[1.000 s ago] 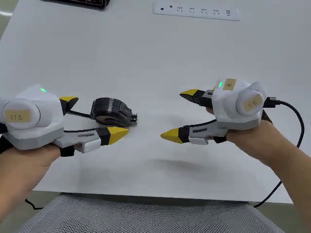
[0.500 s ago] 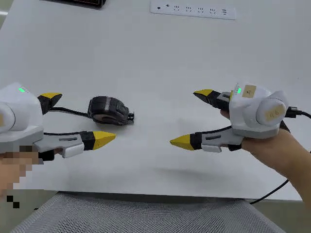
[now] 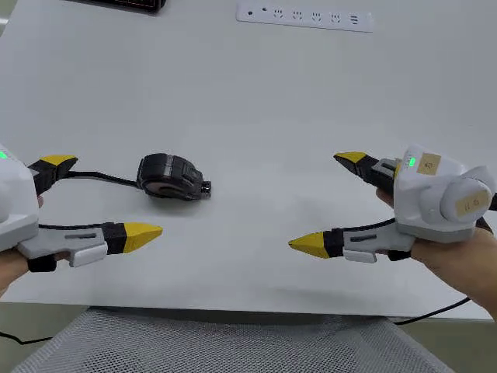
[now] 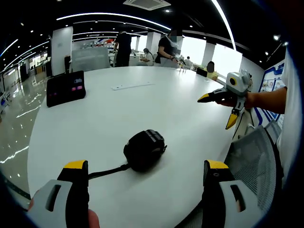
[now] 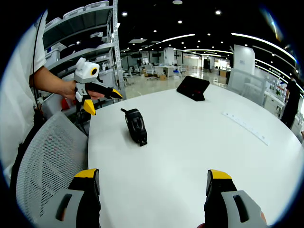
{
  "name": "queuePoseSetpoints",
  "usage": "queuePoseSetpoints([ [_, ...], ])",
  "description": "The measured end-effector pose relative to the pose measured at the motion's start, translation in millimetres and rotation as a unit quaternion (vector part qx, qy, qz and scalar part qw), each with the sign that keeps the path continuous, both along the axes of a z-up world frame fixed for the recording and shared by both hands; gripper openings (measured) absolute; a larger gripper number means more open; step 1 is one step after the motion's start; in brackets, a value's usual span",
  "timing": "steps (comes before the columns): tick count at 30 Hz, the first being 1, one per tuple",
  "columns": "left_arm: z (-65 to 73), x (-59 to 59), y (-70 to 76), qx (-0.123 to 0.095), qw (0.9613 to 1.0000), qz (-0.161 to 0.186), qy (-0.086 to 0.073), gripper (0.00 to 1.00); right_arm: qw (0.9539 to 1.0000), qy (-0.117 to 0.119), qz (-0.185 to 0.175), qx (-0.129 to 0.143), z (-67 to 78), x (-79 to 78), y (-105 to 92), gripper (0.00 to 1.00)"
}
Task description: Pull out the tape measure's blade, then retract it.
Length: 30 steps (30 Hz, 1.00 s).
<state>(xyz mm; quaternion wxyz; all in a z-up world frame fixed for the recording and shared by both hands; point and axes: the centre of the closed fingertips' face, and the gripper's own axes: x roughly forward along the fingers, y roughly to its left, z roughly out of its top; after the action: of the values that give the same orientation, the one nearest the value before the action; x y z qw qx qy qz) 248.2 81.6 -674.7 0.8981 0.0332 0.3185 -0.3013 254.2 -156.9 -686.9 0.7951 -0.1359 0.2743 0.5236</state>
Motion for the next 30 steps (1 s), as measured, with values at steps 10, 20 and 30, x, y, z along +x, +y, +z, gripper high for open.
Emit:
queuePoseSetpoints([
  [10, 0.1, -8.7, 12.4, 0.015, 0.9998, -0.012, 0.002, 0.99, 0.9999, -0.006, -0.008, -0.009, 3.5, -6.5, -17.5, 0.99],
  [20, -0.5, -20.4, 15.7, 0.029, 0.9988, -0.039, 0.001, 0.99, 0.9999, 0.001, -0.011, -0.013, 7.3, -15.5, -36.9, 0.99],
  [30, 2.2, -27.6, 15.1, 0.041, 0.9964, -0.074, -0.001, 0.99, 0.9995, -0.003, -0.013, -0.028, 6.6, -27.1, -56.7, 0.99],
])
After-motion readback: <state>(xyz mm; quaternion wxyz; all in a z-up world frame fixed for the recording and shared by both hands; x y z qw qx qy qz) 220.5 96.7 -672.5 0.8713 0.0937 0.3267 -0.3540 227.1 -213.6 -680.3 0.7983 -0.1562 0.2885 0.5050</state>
